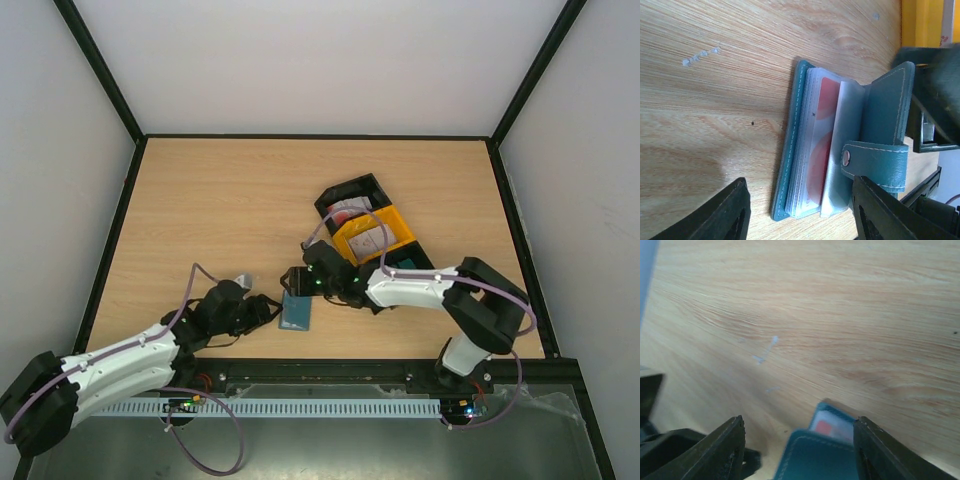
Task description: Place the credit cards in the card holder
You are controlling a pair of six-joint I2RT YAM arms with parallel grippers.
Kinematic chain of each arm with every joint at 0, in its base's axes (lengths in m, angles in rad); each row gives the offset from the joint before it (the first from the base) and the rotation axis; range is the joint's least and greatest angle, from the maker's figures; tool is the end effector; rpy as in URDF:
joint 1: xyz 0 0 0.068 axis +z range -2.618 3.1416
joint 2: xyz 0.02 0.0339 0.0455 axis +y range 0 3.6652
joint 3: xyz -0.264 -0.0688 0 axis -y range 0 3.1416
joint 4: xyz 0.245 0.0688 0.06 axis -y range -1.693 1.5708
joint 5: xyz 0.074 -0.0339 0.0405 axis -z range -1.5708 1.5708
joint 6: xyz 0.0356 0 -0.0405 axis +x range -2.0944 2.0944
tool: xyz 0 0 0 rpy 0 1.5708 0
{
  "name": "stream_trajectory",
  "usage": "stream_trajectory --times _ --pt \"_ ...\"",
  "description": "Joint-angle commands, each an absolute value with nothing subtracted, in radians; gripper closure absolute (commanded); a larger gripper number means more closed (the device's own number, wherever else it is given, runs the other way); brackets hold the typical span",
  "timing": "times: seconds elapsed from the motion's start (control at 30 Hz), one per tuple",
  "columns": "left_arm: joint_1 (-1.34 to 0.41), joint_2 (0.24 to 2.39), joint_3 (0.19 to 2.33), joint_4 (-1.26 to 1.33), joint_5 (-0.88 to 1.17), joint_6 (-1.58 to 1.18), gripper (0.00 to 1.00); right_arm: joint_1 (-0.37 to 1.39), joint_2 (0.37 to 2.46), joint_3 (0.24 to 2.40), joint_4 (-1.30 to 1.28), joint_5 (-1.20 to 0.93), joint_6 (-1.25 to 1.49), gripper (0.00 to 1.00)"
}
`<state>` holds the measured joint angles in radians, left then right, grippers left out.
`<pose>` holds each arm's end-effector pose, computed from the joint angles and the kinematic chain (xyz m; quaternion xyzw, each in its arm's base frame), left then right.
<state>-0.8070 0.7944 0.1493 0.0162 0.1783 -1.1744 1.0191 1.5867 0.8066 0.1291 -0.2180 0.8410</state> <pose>0.1027 -0.1163 0.1383 -0.1224 0.8800 -0.4215 0.1813 0.1649 0.2826 0.1819 -0.1273 0.8830 0.4120 0.1856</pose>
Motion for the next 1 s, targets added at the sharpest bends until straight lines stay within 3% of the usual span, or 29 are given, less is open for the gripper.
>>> stream_trajectory --times 0.0,0.17,0.33,0.67,0.97 --pt "-0.815 0.754 0.174 -0.019 0.127 -1.175 0.45 1.023 1.672 0.847 0.059 -0.192 0.787 0.42" --pt "-0.816 0.648 0.161 -0.065 0.099 -1.203 0.47 1.023 1.732 0.876 0.051 -0.173 0.780 0.42" --pt "-0.817 0.622 0.135 -0.025 0.153 -1.200 0.40 1.023 1.751 0.894 -0.014 -0.149 0.801 0.43" --pt "-0.848 0.680 0.155 -0.010 0.177 -1.183 0.38 1.023 1.577 0.721 -0.077 -0.039 0.978 0.52" --pt "-0.993 0.790 0.190 -0.026 0.066 -1.233 0.45 1.025 1.451 0.547 0.050 -0.240 0.975 0.58"
